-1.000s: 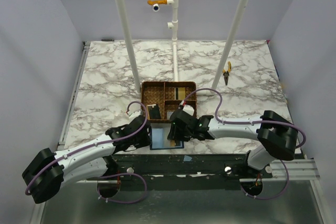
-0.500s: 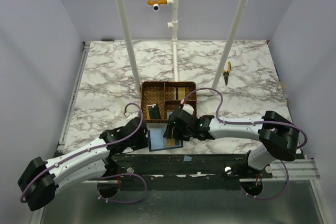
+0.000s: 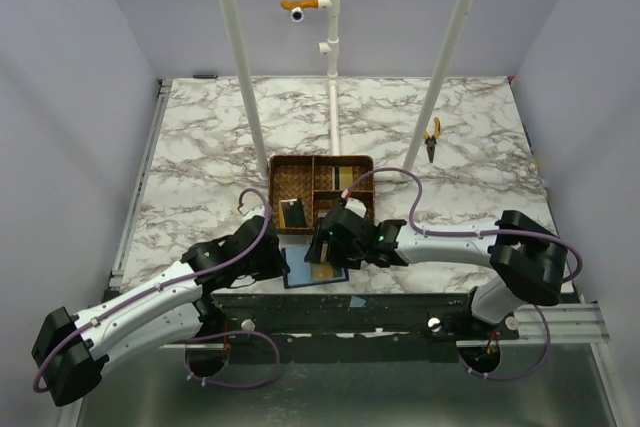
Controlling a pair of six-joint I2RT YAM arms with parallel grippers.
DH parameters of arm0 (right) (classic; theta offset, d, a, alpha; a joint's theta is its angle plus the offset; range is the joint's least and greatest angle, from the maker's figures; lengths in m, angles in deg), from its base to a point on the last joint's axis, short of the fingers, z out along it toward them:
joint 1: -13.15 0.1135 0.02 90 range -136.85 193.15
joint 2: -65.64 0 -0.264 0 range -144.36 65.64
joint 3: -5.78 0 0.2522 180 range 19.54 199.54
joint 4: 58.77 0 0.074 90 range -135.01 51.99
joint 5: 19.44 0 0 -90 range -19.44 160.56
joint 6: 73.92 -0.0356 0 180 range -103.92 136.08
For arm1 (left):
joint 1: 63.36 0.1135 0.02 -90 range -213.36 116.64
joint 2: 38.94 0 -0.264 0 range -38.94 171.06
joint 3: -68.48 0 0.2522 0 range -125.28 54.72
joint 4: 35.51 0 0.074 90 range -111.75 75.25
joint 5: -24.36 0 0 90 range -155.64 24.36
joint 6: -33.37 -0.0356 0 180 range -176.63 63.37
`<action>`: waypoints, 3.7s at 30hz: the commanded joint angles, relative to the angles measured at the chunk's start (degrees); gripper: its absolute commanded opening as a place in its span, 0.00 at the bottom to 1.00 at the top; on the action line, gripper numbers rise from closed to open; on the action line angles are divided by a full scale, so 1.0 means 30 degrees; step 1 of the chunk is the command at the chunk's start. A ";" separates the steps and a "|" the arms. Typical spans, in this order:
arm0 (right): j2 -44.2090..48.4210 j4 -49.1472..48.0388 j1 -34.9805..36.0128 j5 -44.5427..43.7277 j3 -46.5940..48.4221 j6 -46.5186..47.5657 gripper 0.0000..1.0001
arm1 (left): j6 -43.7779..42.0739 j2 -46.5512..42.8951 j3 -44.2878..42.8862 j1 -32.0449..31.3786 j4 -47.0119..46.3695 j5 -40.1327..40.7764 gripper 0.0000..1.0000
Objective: Take the credit cards out of the card holder
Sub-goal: Remove the credit card from the card holder.
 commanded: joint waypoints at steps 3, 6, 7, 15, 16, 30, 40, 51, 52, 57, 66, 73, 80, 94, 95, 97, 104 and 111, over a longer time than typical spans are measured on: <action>-0.0198 -0.0371 0.0143 0.0292 0.0376 0.0167 0.87 | -0.0789 -0.0322 -0.1217 0.0003 0.0249 -0.0852 0.00; 0.0006 -0.0596 0.0147 0.0292 0.0178 0.0129 0.92 | -0.0937 -0.0292 -0.1375 0.0003 -0.0051 -0.1604 0.00; 0.0041 -0.0717 0.0140 0.0350 0.0140 0.0114 0.94 | -0.0954 -0.0277 -0.1454 0.0003 -0.0109 -0.1718 0.00; -0.0190 -0.1183 0.0140 0.0560 0.0110 -0.0177 0.96 | -0.1229 -0.0418 -0.1799 -0.0010 -0.0620 -0.2397 0.00; -0.0220 -0.1179 0.0139 0.0538 0.0110 -0.0257 0.96 | -0.1218 -0.0464 -0.1819 -0.0026 -0.0668 -0.2443 0.00; 0.0088 0.0810 0.0152 -0.0706 0.0003 -0.0954 0.77 | 0.0369 0.1325 0.0051 0.0170 -0.3706 -0.2832 0.00; -0.0336 0.0900 0.0147 -0.0616 0.0066 -0.0893 0.42 | 0.1515 0.2115 0.2574 0.0898 -0.7388 -0.3895 0.07; -0.0043 0.3365 0.0140 -0.1910 0.0769 -0.0513 0.42 | 0.1746 0.2879 0.3481 0.1302 -1.0395 -0.4971 0.11; -0.0039 0.3755 0.0143 -0.2239 0.0786 -0.0515 0.42 | 0.1783 0.2965 0.3558 0.1294 -1.0599 -0.5010 0.11; 0.0205 0.4245 0.0141 -0.2755 0.0416 -0.0567 0.42 | 0.1894 0.3264 0.3596 0.1336 -1.0847 -0.4912 0.14; -0.0397 0.3933 0.0143 -0.2502 0.0614 -0.0358 0.30 | 0.2018 0.3965 0.3921 0.1436 -1.1862 -0.5000 0.18; -0.1053 0.3367 0.0199 -0.1870 0.0575 -0.0151 0.24 | 0.2135 0.4462 0.4234 0.1473 -1.2409 -0.4881 0.24; -0.1763 0.2996 0.0469 -0.1379 0.0827 -0.0008 0.21 | 0.2311 0.5341 0.4594 0.1527 -1.3488 -0.5065 0.25; -0.2137 0.3551 0.0491 -0.1615 0.0716 -0.0192 0.13 | 0.2371 0.4476 0.4871 0.1819 -1.3459 -0.5058 0.03; -0.2196 0.3595 0.0483 -0.1669 0.0725 -0.0197 0.13 | 0.2343 0.4359 0.4901 0.1849 -1.3421 -0.5078 0.00; -0.2300 0.3677 0.0501 -0.1700 0.0744 -0.0200 0.13 | 0.2312 0.4097 0.4945 0.1904 -1.3197 -0.5095 0.00; -0.2641 0.4302 0.0492 -0.2029 0.0873 -0.0197 0.11 | 0.2164 0.3528 0.5248 0.2080 -1.2492 -0.5054 0.00; -0.2752 0.4651 0.0465 -0.2227 0.0854 -0.0224 0.09 | 0.1968 0.2701 0.5532 0.2288 -1.1882 -0.4939 0.02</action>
